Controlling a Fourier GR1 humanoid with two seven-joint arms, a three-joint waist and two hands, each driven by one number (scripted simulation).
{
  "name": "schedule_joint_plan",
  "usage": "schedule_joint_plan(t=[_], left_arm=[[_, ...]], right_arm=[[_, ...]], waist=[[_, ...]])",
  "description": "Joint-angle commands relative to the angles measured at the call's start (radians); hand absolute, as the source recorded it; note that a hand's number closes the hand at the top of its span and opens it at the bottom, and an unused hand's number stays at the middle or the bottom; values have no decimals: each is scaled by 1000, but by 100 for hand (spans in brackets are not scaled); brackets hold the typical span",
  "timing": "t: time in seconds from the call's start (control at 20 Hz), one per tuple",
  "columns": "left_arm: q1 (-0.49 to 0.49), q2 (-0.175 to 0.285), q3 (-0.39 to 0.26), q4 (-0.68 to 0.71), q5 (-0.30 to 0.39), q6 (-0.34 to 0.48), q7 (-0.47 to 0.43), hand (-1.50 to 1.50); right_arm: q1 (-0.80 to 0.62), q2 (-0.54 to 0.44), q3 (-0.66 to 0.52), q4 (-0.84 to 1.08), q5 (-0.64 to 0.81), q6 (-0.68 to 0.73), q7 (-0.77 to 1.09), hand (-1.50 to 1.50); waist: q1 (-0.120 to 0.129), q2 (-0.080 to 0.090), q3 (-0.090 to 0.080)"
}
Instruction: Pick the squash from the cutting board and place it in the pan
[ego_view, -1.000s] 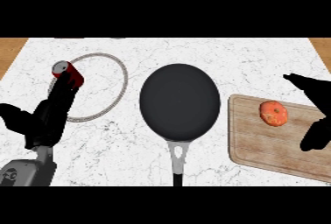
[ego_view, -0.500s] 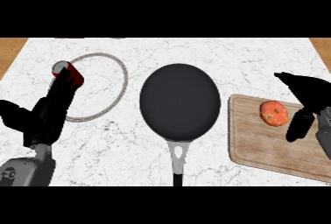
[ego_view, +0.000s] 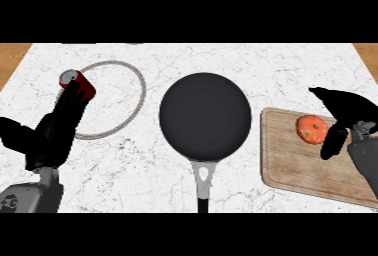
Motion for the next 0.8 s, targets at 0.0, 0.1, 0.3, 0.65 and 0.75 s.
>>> schedule_joint_plan(t=[0.0,0.1,0.3,0.65,0.75], left_arm=[[-1,-33,-13,-40,-40,30,42,0],[-83,-1,31,-14,-19,7,90,0],[-24,-40,21,18,-59,-6,11,0],[-25,-71,39,27,-68,-19,-1,0],[50,-67,24,-77,-77,-34,16,0]], right_arm=[[70,13,-10,6,55,-22,-51,-150],[8,16,-32,105,73,-43,-118,-150],[51,30,-64,108,111,-93,-176,-150],[-37,115,-82,315,178,-151,-234,-150],[-29,141,-82,285,183,-123,-208,-150]], waist=[[-3,-1,0],[-2,0,0],[-4,-1,0],[0,1,0],[1,-1,0]])
